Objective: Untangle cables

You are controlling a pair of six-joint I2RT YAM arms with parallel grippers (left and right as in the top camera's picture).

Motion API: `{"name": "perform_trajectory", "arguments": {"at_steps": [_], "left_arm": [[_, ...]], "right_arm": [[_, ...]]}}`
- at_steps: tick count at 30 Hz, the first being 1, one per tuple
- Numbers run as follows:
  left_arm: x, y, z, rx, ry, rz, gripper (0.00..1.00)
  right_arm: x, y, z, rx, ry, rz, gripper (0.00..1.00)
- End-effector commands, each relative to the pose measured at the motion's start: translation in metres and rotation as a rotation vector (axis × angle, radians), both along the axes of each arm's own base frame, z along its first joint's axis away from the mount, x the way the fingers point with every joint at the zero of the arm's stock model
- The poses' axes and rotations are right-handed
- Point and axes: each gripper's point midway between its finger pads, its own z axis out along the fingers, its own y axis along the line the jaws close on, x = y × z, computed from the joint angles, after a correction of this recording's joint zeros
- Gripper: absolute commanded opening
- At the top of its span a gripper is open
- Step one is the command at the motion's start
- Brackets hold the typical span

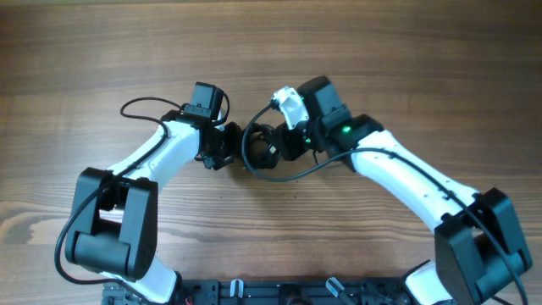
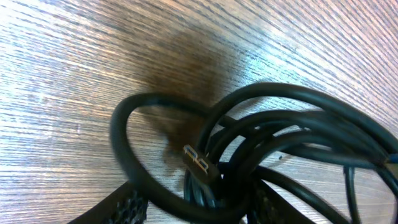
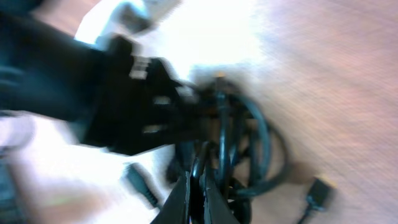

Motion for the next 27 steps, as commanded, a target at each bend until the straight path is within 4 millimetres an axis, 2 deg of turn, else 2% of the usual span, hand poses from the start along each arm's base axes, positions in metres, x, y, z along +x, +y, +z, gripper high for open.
{"name": "perform_trajectory", "arguments": {"at_steps": [1, 4, 6, 9, 11, 13, 14, 15, 18, 19, 21, 25, 27], "left_arm": [[0.001, 0.006, -0.005, 0.032, 0.008, 0.013, 0.52], [0.001, 0.006, -0.005, 0.032, 0.008, 0.013, 0.52], [0.001, 0.006, -0.005, 0.032, 0.007, 0.012, 0.52], [0.002, 0.008, -0.006, 0.041, 0.006, 0.014, 0.48], [0.002, 0.008, -0.006, 0.042, 0.005, 0.015, 0.48], [0.001, 0.007, -0.006, 0.043, 0.005, 0.011, 0.48], [0.001, 0.006, -0.006, 0.043, 0.004, 0.009, 0.48], [0.001, 0.005, -0.006, 0.043, 0.004, 0.005, 0.49], [0.000, 0.000, -0.005, 0.041, -0.004, -0.008, 0.49], [0.001, -0.001, -0.005, 0.044, -0.006, -0.010, 0.50], [0.001, -0.001, -0.005, 0.043, -0.008, -0.010, 0.52], [0.001, -0.001, -0.005, 0.043, -0.008, -0.010, 0.53], [0.001, -0.001, -0.005, 0.043, -0.008, -0.010, 0.54]], "right_arm": [[-0.028, 0.014, 0.055, 0.370, 0.283, 0.092, 0.04], [-0.037, 0.012, 0.089, 0.546, 0.381, 0.181, 0.04], [-0.036, 0.010, 0.103, 0.607, 0.437, 0.190, 0.04], [-0.036, 0.009, 0.122, 0.672, 0.490, 0.217, 0.04], [-0.031, 0.010, 0.123, 0.672, 0.444, 0.217, 0.04], [-0.021, 0.010, 0.111, 0.628, 0.361, 0.173, 0.08], [-0.017, 0.009, 0.104, 0.600, 0.336, 0.151, 0.20], [-0.014, 0.006, 0.094, 0.560, 0.323, 0.114, 0.25], [-0.008, -0.010, 0.048, 0.355, 0.316, -0.030, 0.34], [-0.014, -0.014, 0.035, 0.282, 0.316, -0.041, 0.35], [-0.019, -0.014, 0.026, 0.228, 0.301, -0.029, 0.35], [-0.014, -0.022, -0.010, -0.070, 0.124, -0.083, 0.35], [-0.017, -0.018, -0.019, -0.186, 0.032, -0.057, 0.35]]}}
